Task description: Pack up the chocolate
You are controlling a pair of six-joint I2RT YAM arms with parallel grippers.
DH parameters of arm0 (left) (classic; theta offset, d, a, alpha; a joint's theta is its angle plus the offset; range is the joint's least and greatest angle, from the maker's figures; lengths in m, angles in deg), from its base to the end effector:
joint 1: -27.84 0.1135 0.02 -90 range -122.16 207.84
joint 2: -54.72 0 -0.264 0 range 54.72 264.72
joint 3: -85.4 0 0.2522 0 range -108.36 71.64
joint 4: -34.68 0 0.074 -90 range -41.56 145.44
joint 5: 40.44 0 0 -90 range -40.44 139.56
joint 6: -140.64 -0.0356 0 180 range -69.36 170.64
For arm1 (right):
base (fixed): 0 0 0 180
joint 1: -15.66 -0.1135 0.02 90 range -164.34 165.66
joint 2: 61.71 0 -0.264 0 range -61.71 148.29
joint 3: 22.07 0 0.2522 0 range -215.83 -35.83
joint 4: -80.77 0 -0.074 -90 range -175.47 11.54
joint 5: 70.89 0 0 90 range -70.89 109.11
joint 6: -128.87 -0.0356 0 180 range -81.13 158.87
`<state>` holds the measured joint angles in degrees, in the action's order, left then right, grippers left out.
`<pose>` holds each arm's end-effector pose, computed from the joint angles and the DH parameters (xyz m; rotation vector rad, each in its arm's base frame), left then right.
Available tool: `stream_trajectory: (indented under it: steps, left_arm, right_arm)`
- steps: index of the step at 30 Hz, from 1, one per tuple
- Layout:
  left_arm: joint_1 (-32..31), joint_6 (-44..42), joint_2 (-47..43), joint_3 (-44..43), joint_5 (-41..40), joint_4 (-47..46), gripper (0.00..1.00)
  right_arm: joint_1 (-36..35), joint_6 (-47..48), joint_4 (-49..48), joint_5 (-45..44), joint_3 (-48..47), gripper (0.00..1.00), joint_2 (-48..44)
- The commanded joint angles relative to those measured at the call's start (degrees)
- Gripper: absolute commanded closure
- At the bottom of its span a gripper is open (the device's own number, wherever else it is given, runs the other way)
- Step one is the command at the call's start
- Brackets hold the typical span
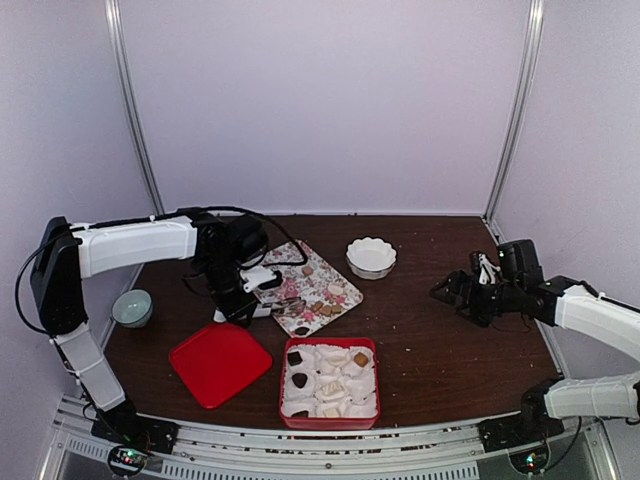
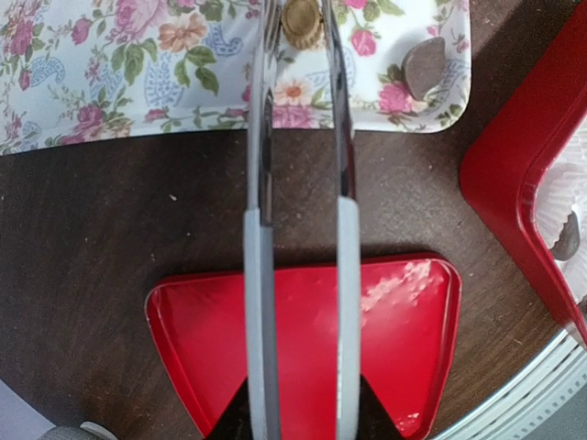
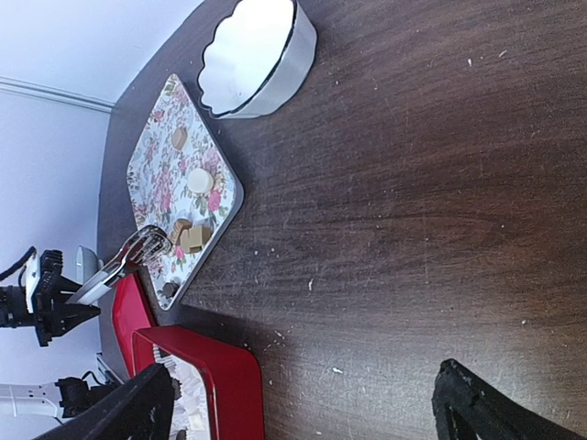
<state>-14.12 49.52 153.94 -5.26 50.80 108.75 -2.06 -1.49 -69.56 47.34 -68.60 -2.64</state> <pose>0.2417 -0.2184 0.2279 1.1133 2.8148 -0.0987 0.1935 0.0795 0.2144 0.2118 2.4387 1.0580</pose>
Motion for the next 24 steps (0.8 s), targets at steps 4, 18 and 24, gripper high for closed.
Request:
stream_trajectory:
  steps: [4,18,24]
  left_arm:
    - [0.55,1.12,-5.2,-2.5,0.67,-0.26,0.91]
    - [0.49,0.75,-6.96,-0.97,1.87,-0.2,0.7]
    - [-0.82,-1.81,-3.48,-3.42,3.12,-0.26,0.68]
  right_arm:
    - [-0.29,1.15,-0.48,0.32,-2.29,0.0,0.92]
    - [-0.29,1.41,-0.1,0.38,-1.78,0.0,0.02]
    - [-0.24,1.12,-0.61,0.38,-1.22,0.0,-0.01]
